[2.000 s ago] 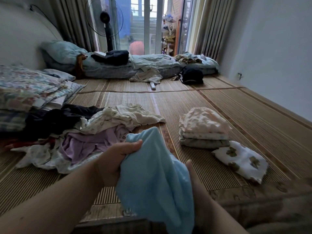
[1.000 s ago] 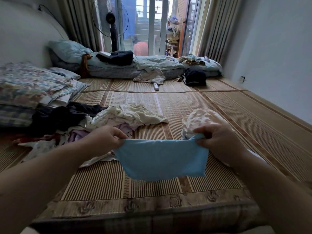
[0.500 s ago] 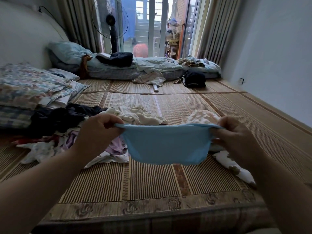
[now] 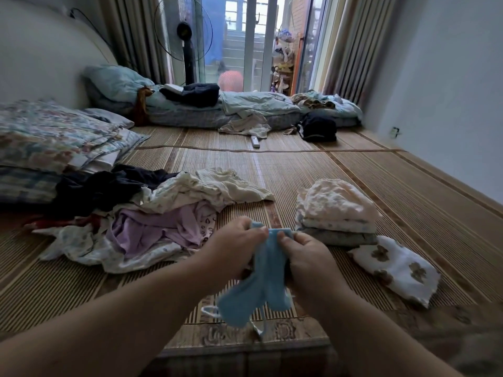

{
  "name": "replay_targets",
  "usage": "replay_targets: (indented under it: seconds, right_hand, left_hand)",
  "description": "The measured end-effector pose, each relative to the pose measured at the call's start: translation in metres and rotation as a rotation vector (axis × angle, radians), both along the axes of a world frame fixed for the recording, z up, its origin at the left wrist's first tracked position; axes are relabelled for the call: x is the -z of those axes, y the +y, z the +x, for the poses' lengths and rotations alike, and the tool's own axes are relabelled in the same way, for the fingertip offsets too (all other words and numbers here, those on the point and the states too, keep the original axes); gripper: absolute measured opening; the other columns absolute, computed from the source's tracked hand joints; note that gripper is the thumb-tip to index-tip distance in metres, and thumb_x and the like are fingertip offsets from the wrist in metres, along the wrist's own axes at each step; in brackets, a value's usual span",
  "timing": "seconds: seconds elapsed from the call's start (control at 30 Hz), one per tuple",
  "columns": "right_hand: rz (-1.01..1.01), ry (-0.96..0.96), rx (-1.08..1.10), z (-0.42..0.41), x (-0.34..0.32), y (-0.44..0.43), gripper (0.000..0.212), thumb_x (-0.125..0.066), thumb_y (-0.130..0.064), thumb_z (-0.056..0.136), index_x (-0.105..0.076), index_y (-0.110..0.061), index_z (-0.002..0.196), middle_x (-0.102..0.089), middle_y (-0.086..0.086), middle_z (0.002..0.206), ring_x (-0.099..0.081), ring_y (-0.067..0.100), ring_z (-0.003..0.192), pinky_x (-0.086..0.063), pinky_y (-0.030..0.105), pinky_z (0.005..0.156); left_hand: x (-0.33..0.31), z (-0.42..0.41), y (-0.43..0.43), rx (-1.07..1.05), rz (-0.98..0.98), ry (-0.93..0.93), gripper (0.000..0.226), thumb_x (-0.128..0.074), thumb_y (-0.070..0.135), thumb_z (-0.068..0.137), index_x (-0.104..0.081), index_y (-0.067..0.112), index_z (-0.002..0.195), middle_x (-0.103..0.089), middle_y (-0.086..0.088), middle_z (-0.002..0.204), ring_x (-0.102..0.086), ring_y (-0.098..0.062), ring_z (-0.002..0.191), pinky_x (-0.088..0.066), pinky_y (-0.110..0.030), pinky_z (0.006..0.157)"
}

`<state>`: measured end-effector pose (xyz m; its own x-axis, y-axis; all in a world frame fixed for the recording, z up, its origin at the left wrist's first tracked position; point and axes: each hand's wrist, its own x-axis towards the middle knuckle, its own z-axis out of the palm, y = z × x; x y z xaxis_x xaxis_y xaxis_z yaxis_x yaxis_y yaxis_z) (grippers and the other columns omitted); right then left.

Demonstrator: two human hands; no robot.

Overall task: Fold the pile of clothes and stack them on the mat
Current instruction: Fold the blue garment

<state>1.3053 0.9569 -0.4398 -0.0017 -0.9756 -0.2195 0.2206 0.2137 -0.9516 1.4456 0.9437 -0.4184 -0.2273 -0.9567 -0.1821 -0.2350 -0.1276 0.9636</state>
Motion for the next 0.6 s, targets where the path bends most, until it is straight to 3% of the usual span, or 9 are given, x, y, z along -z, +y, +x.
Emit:
replay_targets:
  seconds: [0.13, 0.23, 0.3, 0.33, 0.4, 0.43, 0.5, 0.57, 0.6]
  right_hand:
    - [-0.159, -0.065, -0.169, -0.002, -0.011, 0.002, 0.038, -0.064, -0.031, 0.084, -0.065, 0.000, 0.105, -0.070, 0.021, 0.098, -0.069, 0.032, 0.088, -0.057, 0.045, 0.078]
    - [-0.227, 0.010, -0.196, -0.010, -0.018, -0.002, 0.024, -0.064, -0.013, 0.083, -0.065, 0.003, 0.101, -0.070, 0.018, 0.087, -0.068, 0.025, 0.077, -0.056, 0.033, 0.064]
    - [-0.236, 0.023, -0.191, -0.015, -0.021, -0.006, 0.014, -0.056, -0.004, 0.089, -0.066, 0.000, 0.098, -0.069, 0.017, 0.086, -0.066, 0.025, 0.076, -0.055, 0.034, 0.063]
    - [-0.241, 0.017, -0.207, -0.017, -0.023, -0.008, 0.016, -0.053, -0.003, 0.091, -0.066, 0.000, 0.099, -0.069, 0.017, 0.086, -0.065, 0.027, 0.077, -0.056, 0.034, 0.064]
    - [-0.246, -0.022, -0.265, -0.021, -0.031, -0.010, 0.020, -0.050, -0.001, 0.091, -0.064, 0.004, 0.103, -0.068, 0.018, 0.088, -0.065, 0.027, 0.078, -0.057, 0.034, 0.066]
    - [-0.252, -0.041, -0.290, -0.023, -0.034, -0.011, 0.020, -0.049, -0.001, 0.091, -0.064, 0.004, 0.103, -0.068, 0.018, 0.089, -0.065, 0.026, 0.078, -0.057, 0.033, 0.066]
    - [-0.267, -0.053, -0.313, -0.027, -0.037, -0.014, 0.017, -0.051, -0.003, 0.090, -0.066, 0.000, 0.098, -0.069, 0.016, 0.088, -0.066, 0.024, 0.077, -0.057, 0.032, 0.066]
    - [-0.282, -0.022, -0.300, -0.032, -0.035, -0.016, 0.019, -0.057, -0.010, 0.088, -0.064, 0.001, 0.102, -0.067, 0.018, 0.093, -0.063, 0.028, 0.081, -0.055, 0.035, 0.069]
    - [-0.290, -0.013, -0.305, -0.036, -0.031, -0.017, 0.028, -0.063, -0.014, 0.085, -0.062, 0.002, 0.107, -0.065, 0.021, 0.097, -0.062, 0.030, 0.085, -0.054, 0.037, 0.072]
  left_hand:
    - [-0.020, -0.002, 0.012, 0.122, 0.007, 0.062, 0.048, -0.044, 0.049, 0.092, -0.064, 0.008, 0.106, -0.060, -0.006, 0.087, -0.059, -0.017, 0.077, -0.053, -0.028, 0.061]
    - [-0.030, 0.007, 0.009, 0.169, -0.185, -0.062, 0.053, -0.055, 0.063, 0.081, -0.069, 0.016, 0.102, -0.060, -0.001, 0.084, -0.055, -0.010, 0.074, -0.047, -0.024, 0.060]
    - [-0.031, 0.017, -0.001, 0.078, -0.467, -0.247, 0.040, -0.067, 0.061, 0.071, -0.066, 0.036, 0.102, -0.061, 0.007, 0.095, -0.057, 0.000, 0.080, -0.049, -0.021, 0.069]
    - [-0.030, 0.023, -0.007, 0.048, -0.529, -0.362, 0.050, -0.073, 0.057, 0.067, -0.058, 0.043, 0.113, -0.058, 0.007, 0.110, -0.057, 0.000, 0.095, -0.050, -0.025, 0.080]
    - [-0.028, 0.029, -0.016, 0.114, -0.440, -0.435, 0.087, -0.081, 0.054, 0.057, -0.043, 0.041, 0.134, -0.047, 0.005, 0.133, -0.051, -0.011, 0.117, -0.050, -0.036, 0.095]
    - [-0.029, 0.029, -0.018, 0.187, -0.333, -0.382, 0.094, -0.082, 0.052, 0.053, -0.042, 0.039, 0.136, -0.050, 0.004, 0.134, -0.055, -0.015, 0.116, -0.052, -0.040, 0.093]
    - [-0.028, 0.027, -0.020, 0.321, -0.245, -0.313, 0.066, -0.080, 0.040, 0.061, -0.058, 0.031, 0.123, -0.067, 0.001, 0.112, -0.067, -0.015, 0.097, -0.058, -0.041, 0.082]
    - [-0.032, 0.023, -0.023, 0.365, -0.288, -0.406, 0.024, -0.076, 0.034, 0.074, -0.069, 0.024, 0.095, -0.072, 0.002, 0.086, -0.068, -0.013, 0.077, -0.058, -0.042, 0.077]
    - [-0.035, 0.020, -0.023, 0.366, -0.293, -0.416, 0.015, -0.073, 0.034, 0.079, -0.069, 0.021, 0.085, -0.071, 0.004, 0.077, -0.066, -0.011, 0.069, -0.057, -0.038, 0.071]
